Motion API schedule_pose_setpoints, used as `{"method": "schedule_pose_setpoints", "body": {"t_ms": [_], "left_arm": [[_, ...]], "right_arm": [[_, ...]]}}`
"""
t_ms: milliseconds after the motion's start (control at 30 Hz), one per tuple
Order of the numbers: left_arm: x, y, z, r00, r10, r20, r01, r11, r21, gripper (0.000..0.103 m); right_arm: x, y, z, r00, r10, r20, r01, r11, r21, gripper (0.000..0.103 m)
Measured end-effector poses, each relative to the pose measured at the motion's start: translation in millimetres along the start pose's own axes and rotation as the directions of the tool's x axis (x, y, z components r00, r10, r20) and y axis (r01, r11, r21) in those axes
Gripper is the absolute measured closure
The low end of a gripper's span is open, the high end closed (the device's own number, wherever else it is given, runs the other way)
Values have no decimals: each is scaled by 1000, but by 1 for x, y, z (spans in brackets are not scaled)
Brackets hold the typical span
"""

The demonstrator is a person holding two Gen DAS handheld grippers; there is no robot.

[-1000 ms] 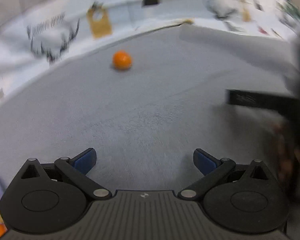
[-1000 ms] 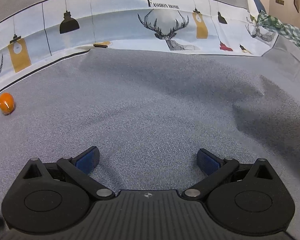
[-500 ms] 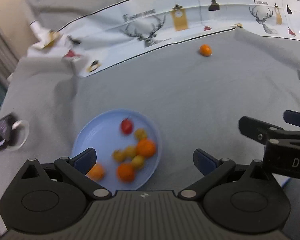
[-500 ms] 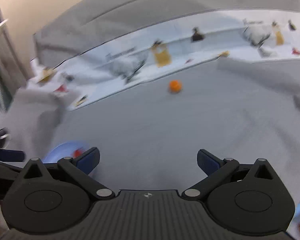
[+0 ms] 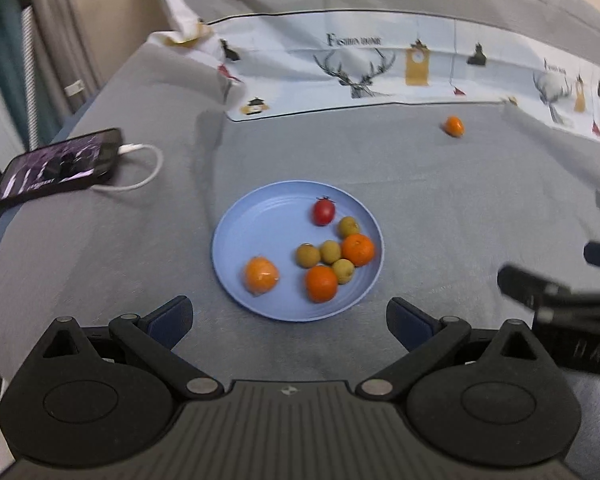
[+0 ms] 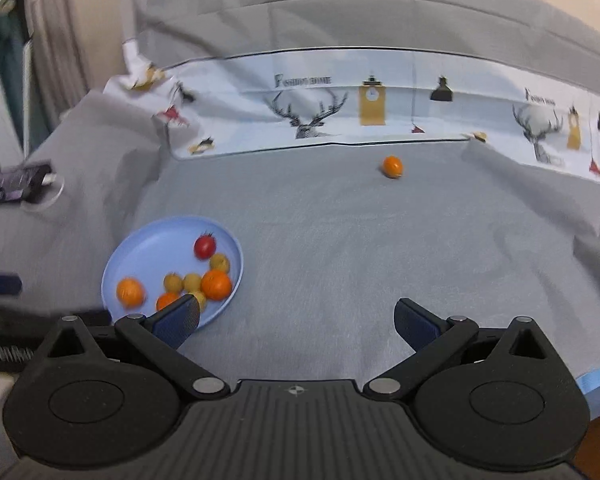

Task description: Organize fruits

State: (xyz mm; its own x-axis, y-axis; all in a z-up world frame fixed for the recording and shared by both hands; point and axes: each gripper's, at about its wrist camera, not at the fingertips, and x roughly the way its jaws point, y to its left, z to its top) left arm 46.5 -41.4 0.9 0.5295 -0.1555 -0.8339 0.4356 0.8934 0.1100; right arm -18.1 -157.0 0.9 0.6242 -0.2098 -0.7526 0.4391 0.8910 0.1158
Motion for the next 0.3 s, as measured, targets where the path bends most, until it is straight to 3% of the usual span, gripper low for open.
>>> {"method": "schedule_pose_setpoints", "body": {"t_ms": [300], "left_arm": [[-11, 15, -5, 997, 80, 19, -80, 997, -17, 0]], "right_arm": [[-11, 27, -3, 1000, -6, 2, 6, 996, -86, 0]]}}
